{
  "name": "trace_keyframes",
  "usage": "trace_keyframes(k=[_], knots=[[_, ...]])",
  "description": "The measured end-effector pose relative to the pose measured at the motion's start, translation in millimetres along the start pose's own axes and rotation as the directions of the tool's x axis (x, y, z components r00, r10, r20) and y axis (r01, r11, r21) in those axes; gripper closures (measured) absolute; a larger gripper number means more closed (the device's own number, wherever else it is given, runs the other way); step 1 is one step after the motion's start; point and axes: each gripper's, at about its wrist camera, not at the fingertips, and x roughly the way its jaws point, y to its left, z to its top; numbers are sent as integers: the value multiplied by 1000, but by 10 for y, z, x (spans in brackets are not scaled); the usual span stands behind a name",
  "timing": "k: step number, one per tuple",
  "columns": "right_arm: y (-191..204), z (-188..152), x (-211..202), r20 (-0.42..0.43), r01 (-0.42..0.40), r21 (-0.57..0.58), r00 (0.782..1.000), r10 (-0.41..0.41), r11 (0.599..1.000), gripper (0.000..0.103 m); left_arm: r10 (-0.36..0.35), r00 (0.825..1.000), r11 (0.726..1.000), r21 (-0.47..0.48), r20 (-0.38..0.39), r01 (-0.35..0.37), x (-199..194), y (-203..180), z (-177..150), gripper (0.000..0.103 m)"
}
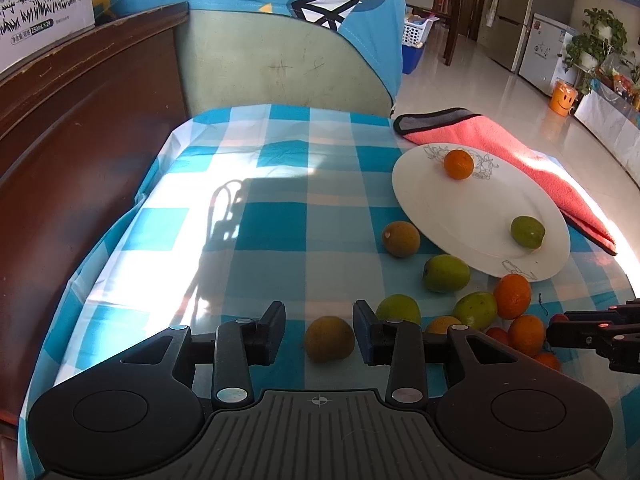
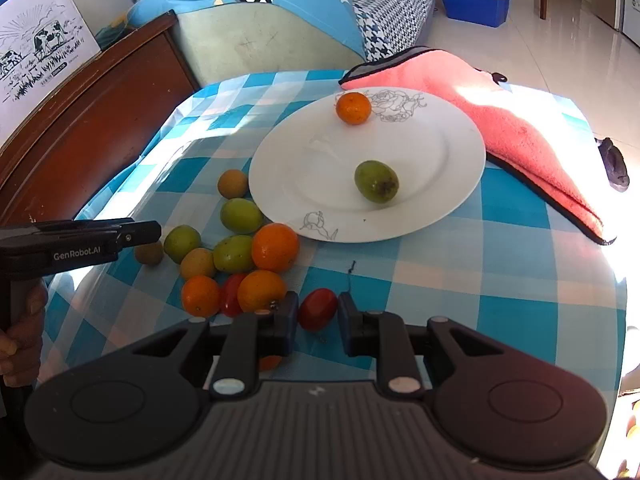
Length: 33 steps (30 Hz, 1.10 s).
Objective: Organize fruits
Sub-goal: 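Lift both held fruits and carry them toward the white plate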
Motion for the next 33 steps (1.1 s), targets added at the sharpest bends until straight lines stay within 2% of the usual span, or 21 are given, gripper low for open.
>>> trace_keyframes(k=[9,17,19,21,26,30,33], knots=[[-16,6,8,-10,-3,16,1000,3,1000,81,-25,999,999,36,30,24,-165,27,-74,56],[-4,5,26,-10,9,13,1000,-9,1000,81,9,1000,992,125,4,-9,18,-143,-114,57],[-15,8,29,-10,14,21,1000,-14,1000,81,19,1000,992,127,-6,-18,76,-138,-135,60],[-12,12,31,-11,11,24,1000,-11,1000,81,4,1000,992,127,-20,-1,124,-135,-155,77],[-55,61,-19,5,-6,43,1000,6,999,81,9,1000,988,154,9,-10,48,-212,-110,77],[-93,137,-111,34,-25,55,999,23,998,81,14,999,990,141,31,-18,-35,-217,-13,77],[-84,218,-183,62,-36,32,998,34,999,81,-12,998,993,116,63,5,-102,-228,84,77]])
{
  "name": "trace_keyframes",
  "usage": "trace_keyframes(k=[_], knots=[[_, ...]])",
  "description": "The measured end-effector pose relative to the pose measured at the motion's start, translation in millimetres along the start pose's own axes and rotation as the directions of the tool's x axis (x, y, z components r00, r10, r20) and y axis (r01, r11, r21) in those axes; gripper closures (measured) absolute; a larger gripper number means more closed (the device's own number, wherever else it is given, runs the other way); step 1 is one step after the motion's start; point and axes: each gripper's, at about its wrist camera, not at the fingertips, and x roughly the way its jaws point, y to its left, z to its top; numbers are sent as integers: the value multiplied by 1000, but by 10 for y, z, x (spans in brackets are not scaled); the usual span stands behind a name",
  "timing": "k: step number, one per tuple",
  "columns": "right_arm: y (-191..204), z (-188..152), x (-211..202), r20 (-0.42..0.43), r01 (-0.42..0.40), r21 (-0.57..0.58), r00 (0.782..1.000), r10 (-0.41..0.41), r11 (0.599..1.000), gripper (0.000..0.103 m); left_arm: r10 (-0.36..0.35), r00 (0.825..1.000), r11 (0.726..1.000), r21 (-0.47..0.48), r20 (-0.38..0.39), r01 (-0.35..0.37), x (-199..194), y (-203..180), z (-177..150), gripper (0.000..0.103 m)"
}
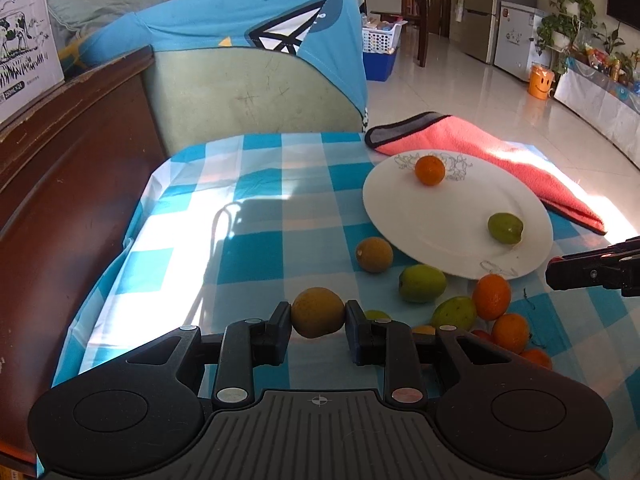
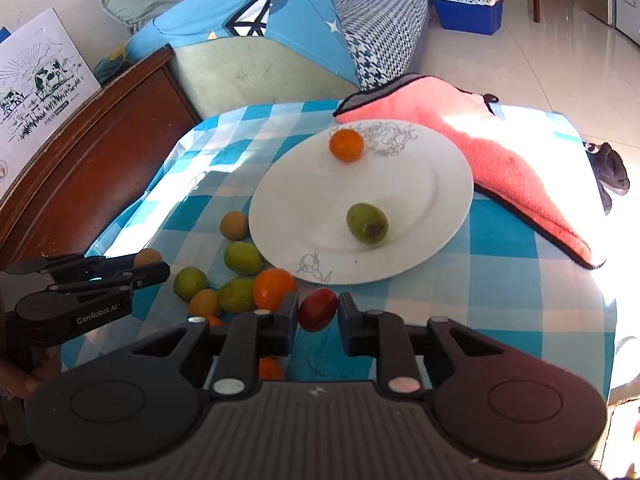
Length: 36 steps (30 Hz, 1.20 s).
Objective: Organize fruits
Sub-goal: 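Lift both held fruits and carry them toward the white plate, then lower both fruits onto the plate and open both grippers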
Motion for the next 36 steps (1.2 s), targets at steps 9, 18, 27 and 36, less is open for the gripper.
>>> trace_keyframes(k=[9,18,27,36], knots=[[-41,368,-54,83,-22,-56,996,27,998,81,-119,988,989,-80,102,127,18,-111,335,77],[-185,648,208,76,-2,-16,997,3,1000,81,-140,986,989,-32,88,143,332,-396,497,77],[-245,718,441,48,14,6,999,-14,1000,81,-171,984,985,-29,54,172,599,-509,554,77],[-307,728,619,15,41,42,999,-42,998,81,-202,979,979,-37,26,202,788,-612,543,77]])
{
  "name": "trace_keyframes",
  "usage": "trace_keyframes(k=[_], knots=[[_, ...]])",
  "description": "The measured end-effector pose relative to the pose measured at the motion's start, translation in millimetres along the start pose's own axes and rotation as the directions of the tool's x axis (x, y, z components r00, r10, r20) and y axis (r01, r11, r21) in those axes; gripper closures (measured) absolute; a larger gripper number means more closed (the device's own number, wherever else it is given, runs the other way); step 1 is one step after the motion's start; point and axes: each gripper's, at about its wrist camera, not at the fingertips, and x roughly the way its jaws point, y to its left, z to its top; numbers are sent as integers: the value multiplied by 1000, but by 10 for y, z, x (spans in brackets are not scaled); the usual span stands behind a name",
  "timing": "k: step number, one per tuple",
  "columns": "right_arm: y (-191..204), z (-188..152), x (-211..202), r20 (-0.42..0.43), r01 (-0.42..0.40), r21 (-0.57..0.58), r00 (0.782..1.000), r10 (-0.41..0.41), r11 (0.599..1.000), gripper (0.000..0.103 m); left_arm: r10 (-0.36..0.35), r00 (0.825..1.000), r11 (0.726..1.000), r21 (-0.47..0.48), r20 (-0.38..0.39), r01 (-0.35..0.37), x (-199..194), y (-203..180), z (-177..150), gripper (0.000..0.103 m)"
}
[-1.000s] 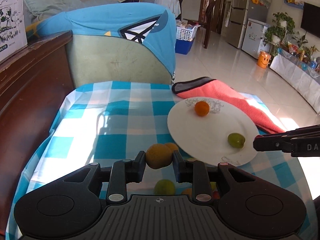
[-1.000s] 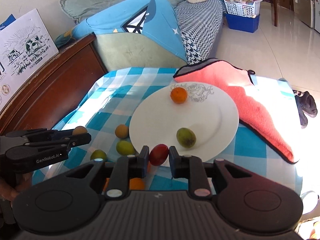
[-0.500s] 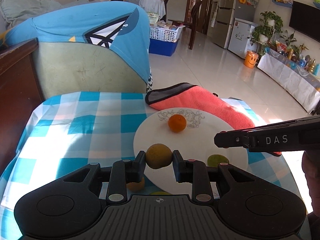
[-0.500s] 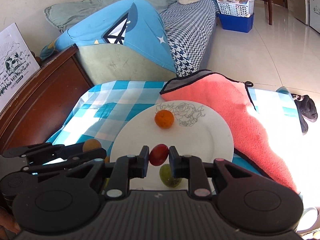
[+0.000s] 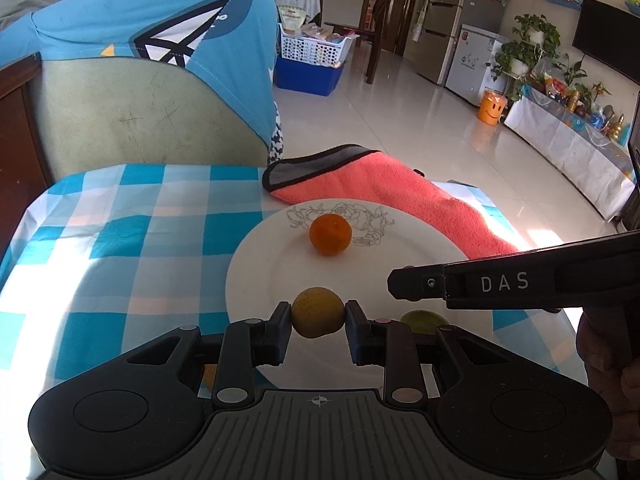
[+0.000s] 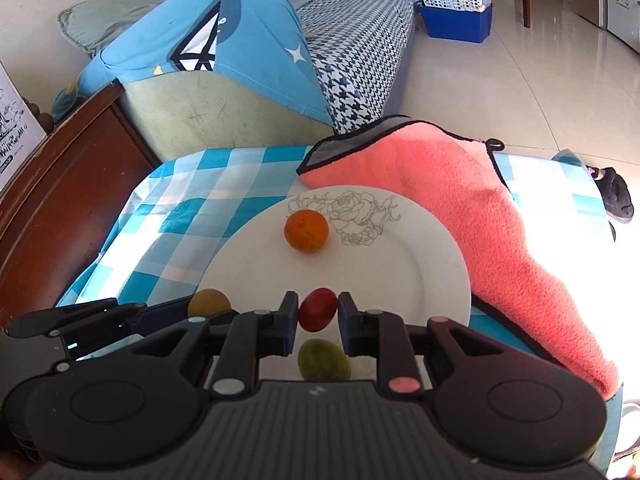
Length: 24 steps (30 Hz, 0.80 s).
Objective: Organize fruits
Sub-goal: 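Lower both fruits onto the plate and open both grippers, then withdraw both grippers from the plate back toward the fruit pile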
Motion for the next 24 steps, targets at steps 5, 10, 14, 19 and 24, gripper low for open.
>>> trace_keyframes(k=[5,10,14,19,24], knots=[[-24,-7,51,-8,6,15,1000,-6,1000,74,2,1000,1000,-11,14,-2,14,-16,10,75],[-21,12,24,6,-1,21,1000,0,1000,67,18,999,1000,-18,45,-17,-114,-12,71,64],[-23,43,-45,35,-5,24,999,4,1000,63,27,997,1000,-18,74,-26,-304,9,113,51],[17,35,-161,60,-18,9,998,18,1000,53,58,993,998,-16,102,-56,-604,67,100,42],[103,-92,-311,60,0,-35,998,2,999,42,113,987,993,-40,111,-109,-896,197,16,30]])
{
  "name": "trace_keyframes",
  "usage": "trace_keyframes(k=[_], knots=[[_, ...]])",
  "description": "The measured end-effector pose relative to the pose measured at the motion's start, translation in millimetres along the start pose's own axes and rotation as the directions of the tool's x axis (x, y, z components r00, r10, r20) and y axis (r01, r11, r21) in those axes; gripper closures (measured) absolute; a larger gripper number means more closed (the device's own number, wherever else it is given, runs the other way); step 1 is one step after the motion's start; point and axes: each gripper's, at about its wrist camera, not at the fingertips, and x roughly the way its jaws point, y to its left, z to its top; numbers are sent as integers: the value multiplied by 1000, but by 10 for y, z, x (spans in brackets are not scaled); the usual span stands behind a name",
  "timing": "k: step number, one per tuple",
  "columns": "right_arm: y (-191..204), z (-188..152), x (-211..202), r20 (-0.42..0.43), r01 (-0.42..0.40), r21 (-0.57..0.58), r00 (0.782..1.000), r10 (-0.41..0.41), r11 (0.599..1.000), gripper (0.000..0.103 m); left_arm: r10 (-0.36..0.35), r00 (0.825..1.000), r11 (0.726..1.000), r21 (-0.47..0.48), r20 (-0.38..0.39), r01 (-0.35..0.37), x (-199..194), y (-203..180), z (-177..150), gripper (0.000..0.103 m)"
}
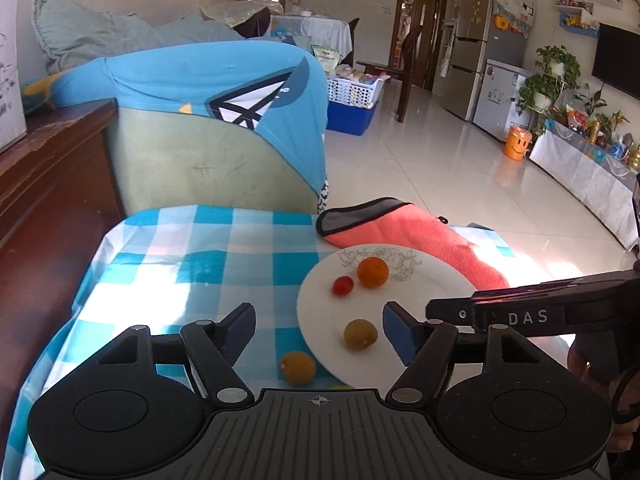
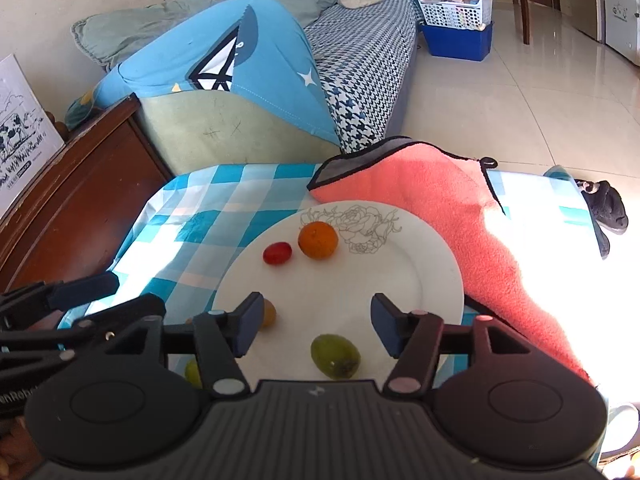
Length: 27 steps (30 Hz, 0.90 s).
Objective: Organize fruits
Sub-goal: 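Withdraw both grippers from the plate back toward the fruit pile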
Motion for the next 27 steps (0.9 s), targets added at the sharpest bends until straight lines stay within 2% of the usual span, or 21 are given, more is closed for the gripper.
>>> trace_keyframes(k=[2,11,24,27], knots=[[63,-84,-71,2,11,-35,1000,-11,999,38,18,1000,999,-26,-11,-18,-82,81,-47,24],[234,-541,-290,-59,-22,-63,998,18,998,34,108,990,986,-116,-90,-118,-294,353,-294,23],[395,-1068,-440,-120,-34,-92,992,23,995,34,172,968,978,-89,-185,-191,-277,384,-613,23],[442,-1152,-440,-123,-27,-111,992,13,993,34,164,966,976,-106,-199,-188,-241,410,-634,23]])
